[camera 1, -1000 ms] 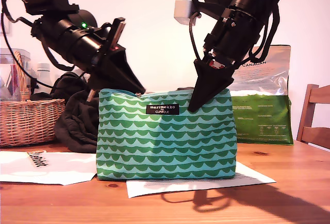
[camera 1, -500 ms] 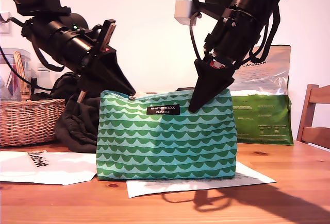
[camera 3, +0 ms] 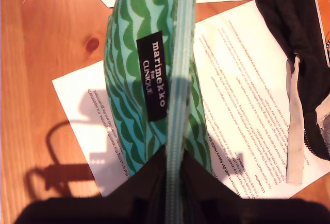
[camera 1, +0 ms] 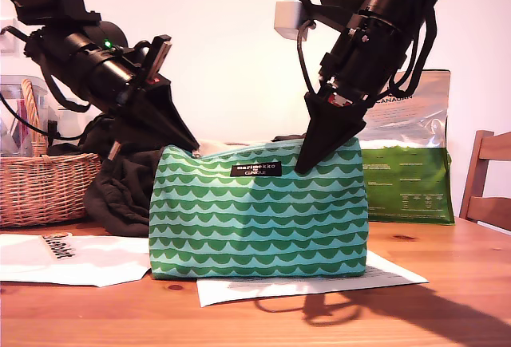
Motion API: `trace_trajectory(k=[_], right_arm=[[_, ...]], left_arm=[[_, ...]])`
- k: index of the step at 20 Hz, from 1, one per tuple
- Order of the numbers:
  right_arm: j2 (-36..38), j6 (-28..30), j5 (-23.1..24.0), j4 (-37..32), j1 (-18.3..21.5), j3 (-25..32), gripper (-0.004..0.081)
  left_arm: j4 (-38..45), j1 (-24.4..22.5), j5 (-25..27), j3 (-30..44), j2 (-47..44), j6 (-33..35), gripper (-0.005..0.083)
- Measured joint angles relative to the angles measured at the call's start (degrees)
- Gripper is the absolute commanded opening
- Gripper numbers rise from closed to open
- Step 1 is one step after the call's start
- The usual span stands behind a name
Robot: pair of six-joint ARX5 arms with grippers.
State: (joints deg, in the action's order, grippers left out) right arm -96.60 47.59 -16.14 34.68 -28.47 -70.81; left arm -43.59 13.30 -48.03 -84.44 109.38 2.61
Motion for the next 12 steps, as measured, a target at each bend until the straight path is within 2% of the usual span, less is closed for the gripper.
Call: trace_trajectory(k=[6,12], right_arm=[[0.0,0.0,0.0,0.0,0.0,0.0,-0.0013],[0.0,0.0,0.0,0.0,0.2,0.0,-0.0013]], left_arm=[[-1.7,-1.2,0.2,0.0,-1.8,1.0,-0.0024],[-3.3,-1.7,2.9,0.0,-4.1,2.2,-0.0024]])
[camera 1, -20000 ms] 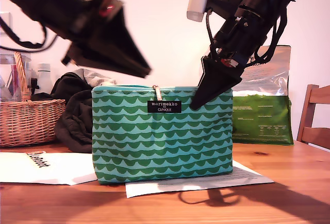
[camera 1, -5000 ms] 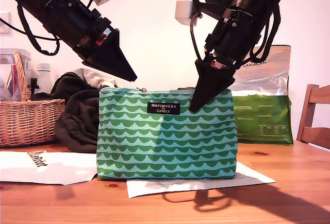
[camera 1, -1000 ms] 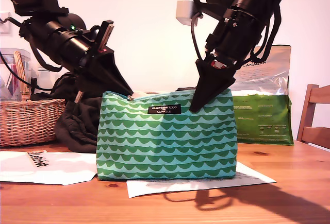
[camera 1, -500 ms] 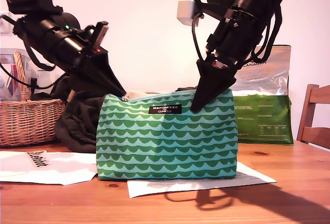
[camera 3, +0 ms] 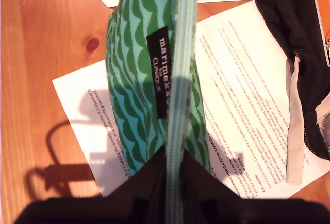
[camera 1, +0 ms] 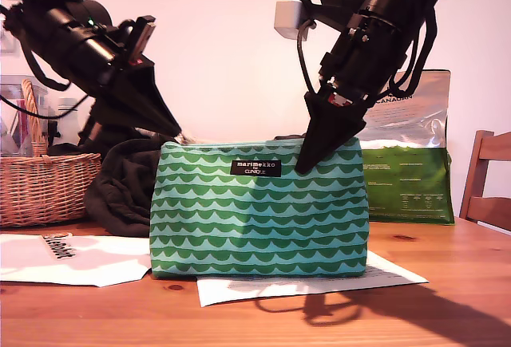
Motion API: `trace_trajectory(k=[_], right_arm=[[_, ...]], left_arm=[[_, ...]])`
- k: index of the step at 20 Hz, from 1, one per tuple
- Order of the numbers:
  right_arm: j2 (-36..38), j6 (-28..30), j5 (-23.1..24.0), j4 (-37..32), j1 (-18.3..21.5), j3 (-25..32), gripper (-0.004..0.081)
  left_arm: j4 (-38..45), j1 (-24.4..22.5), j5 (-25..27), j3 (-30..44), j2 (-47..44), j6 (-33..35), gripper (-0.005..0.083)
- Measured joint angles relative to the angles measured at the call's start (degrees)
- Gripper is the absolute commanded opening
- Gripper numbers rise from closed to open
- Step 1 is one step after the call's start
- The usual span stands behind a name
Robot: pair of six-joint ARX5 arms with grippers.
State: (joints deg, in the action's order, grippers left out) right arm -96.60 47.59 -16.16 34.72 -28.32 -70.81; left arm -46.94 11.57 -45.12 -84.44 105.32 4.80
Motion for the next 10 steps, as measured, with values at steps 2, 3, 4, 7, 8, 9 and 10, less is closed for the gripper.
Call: trace_trajectory(k=[2,3,4,7,8,9,10], right_arm=[[0.0,0.0,-0.1,0.0,0.1,0.0,-0.0013],[0.0,0.0,-0.1,0.1,0.1,0.0,-0.0013],[0.0,0.0,-0.2,0.2,0.1,0.0,-0.0013],[0.0,0.0,-0.3,0.3,0.1,0.0,-0.0013],[0.0,0.0,-0.3,0.3,0.1,0.0,-0.0013],[0.0,0.0,-0.3,0.3,0.1,0.0,-0.0013],[0.0,0.0,-0.4,0.3,0.1,0.0,-0.0013]], left_arm=[[-1.2,-0.3,0.5,0.0,-0.2,0.6,-0.0024],[-1.4,-0.3,1.5,0.0,-0.2,0.9,-0.0024],[-1.6,-0.3,2.5,0.0,-0.3,1.1,-0.0024],[-2.0,-0.3,4.3,0.0,-0.3,1.3,-0.0024],[-2.0,-0.3,4.7,0.0,-0.3,1.3,-0.0024],[-2.1,-0.3,5.1,0.0,-0.3,1.3,-0.0024],[-2.2,-0.3,5.2,0.0,-0.3,1.3,-0.0024]])
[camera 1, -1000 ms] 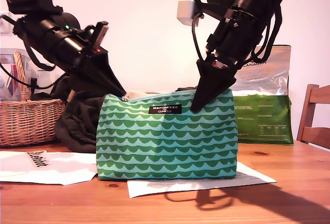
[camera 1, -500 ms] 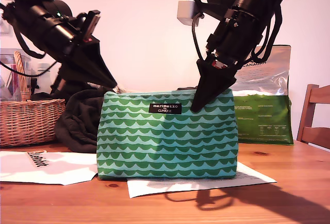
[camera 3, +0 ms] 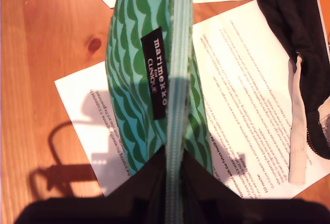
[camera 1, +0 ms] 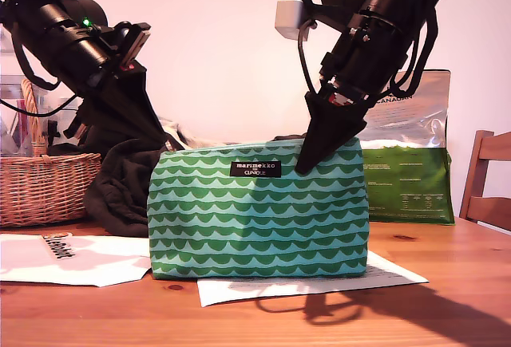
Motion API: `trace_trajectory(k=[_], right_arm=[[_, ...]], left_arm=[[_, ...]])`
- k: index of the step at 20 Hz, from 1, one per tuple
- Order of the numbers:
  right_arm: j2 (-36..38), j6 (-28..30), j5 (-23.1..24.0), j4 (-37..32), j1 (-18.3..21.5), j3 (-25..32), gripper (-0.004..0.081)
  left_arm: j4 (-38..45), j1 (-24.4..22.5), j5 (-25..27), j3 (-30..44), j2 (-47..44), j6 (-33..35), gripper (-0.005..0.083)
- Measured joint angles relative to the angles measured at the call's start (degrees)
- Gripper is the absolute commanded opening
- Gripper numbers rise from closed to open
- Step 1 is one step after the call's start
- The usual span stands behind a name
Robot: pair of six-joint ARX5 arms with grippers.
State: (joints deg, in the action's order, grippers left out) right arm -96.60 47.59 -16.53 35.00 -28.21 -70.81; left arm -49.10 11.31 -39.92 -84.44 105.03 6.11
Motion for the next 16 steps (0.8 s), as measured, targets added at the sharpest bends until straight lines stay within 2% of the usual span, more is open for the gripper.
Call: trace_trajectory(k=[2,6,8,10,12,14,15,16], right_arm=[[0.0,0.0,0.0,0.0,0.0,0.0,-0.0013],[0.0,0.0,0.2,0.0,0.1,0.0,-0.0012],[0.0,0.0,0.2,0.0,0.4,0.0,-0.0012],[0.0,0.0,0.3,0.0,0.4,0.0,-0.0012],[0.0,0.0,0.3,0.0,0.4,0.0,-0.0012],[0.0,0.0,0.2,0.0,0.4,0.0,-0.0004],[0.0,0.0,0.1,0.0,0.4,0.0,0.0038],[0.0,0.0,-0.1,0.0,0.4,0.0,0.0123]], left_arm=[[0.1,0.0,-0.5,0.0,0.0,0.0,0.0008],[0.9,-0.1,-0.3,0.0,0.0,0.1,0.0204],[0.7,-0.3,0.0,0.0,0.0,0.2,0.0233],[-0.1,-0.6,0.0,0.0,0.0,0.2,0.0205],[-2.0,-0.9,0.0,-0.5,0.0,0.3,0.0003],[-4.3,-1.0,0.1,-2.2,0.0,1.1,-0.0019],[-4.2,-1.0,0.7,-3.3,0.0,2.1,-0.0019],[-3.2,-1.0,1.5,-3.8,-0.6,2.4,-0.0019]])
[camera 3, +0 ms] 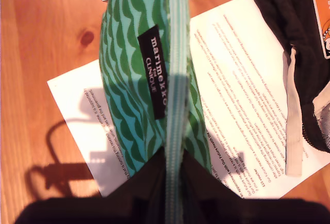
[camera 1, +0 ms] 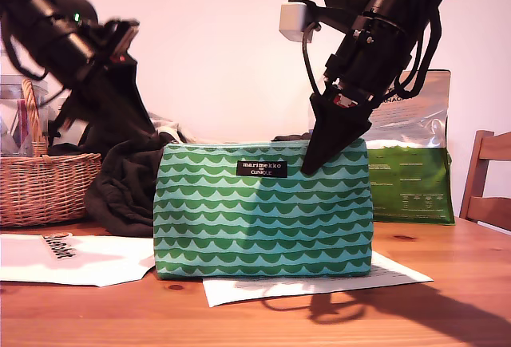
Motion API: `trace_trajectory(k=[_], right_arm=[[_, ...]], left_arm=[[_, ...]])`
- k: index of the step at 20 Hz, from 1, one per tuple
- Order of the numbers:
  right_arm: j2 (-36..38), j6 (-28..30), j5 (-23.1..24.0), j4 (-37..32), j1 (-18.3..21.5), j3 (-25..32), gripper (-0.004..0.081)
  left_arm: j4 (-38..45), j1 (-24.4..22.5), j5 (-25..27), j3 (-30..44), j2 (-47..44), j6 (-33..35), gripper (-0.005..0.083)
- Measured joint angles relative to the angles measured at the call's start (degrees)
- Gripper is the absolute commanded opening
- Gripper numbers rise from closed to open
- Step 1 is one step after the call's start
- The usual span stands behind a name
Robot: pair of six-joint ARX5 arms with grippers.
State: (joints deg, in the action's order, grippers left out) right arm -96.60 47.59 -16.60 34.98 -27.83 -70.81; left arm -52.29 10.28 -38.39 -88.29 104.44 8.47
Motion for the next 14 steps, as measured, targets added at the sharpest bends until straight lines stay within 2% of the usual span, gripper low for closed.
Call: trace_trajectory(k=[2,4,5,10,14], right_arm=[[0.0,-0.2,-0.7,0.0,0.0,0.0,0.0318],[0.0,-1.3,-0.8,-0.8,0.0,0.0,0.0441],[0.0,-1.3,-0.8,-1.0,0.0,0.0,0.0474],[0.0,-4.8,-0.6,-1.6,-0.1,0.0,0.0477],[0.0,-6.2,-0.3,1.8,-0.1,-0.3,0.0477]], left_arm=[[0.3,0.1,1.7,0.0,-2.6,0.4,-0.0019],[1.0,0.1,3.0,0.0,-6.2,0.5,-0.0019],[1.4,0.1,3.6,-0.1,-7.9,0.6,-0.0019],[1.3,0.2,4.0,-0.3,-10.0,0.7,-0.0019],[1.3,0.5,4.0,-0.3,-9.8,0.7,-0.0019]])
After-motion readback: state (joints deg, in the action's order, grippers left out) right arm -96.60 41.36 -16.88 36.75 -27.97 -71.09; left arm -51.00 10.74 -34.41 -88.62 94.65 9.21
